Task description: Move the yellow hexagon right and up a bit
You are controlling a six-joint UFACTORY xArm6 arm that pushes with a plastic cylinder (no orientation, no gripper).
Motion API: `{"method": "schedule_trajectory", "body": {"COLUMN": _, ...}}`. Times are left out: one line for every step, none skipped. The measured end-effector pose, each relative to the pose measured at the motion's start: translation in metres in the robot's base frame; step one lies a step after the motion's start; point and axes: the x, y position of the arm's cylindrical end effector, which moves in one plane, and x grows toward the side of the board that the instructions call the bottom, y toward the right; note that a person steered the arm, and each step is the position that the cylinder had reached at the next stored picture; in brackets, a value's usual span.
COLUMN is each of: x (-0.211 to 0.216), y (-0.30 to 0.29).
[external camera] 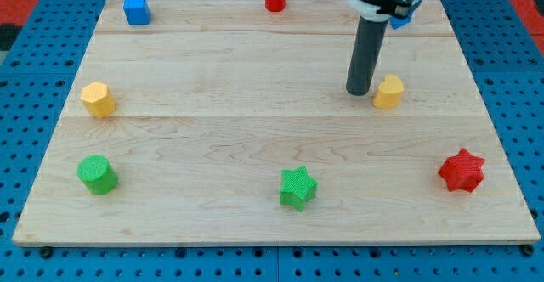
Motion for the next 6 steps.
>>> {"method": "schedule_trajectory", "body": {"x": 0.019, "y": 0.013}}
{"method": "schedule_trajectory", "body": {"x": 0.007, "y": 0.029}}
{"method": "schedule_trajectory", "body": {"x": -0.007, "y": 0.037}}
{"method": "schedule_trajectory", "body": {"x": 0.018, "y": -0.025}}
{"method": "schedule_trajectory", "body": {"x": 0.050, "y": -0.146}}
{"method": "schedule_trajectory", "body": {"x": 0.058, "y": -0.257}}
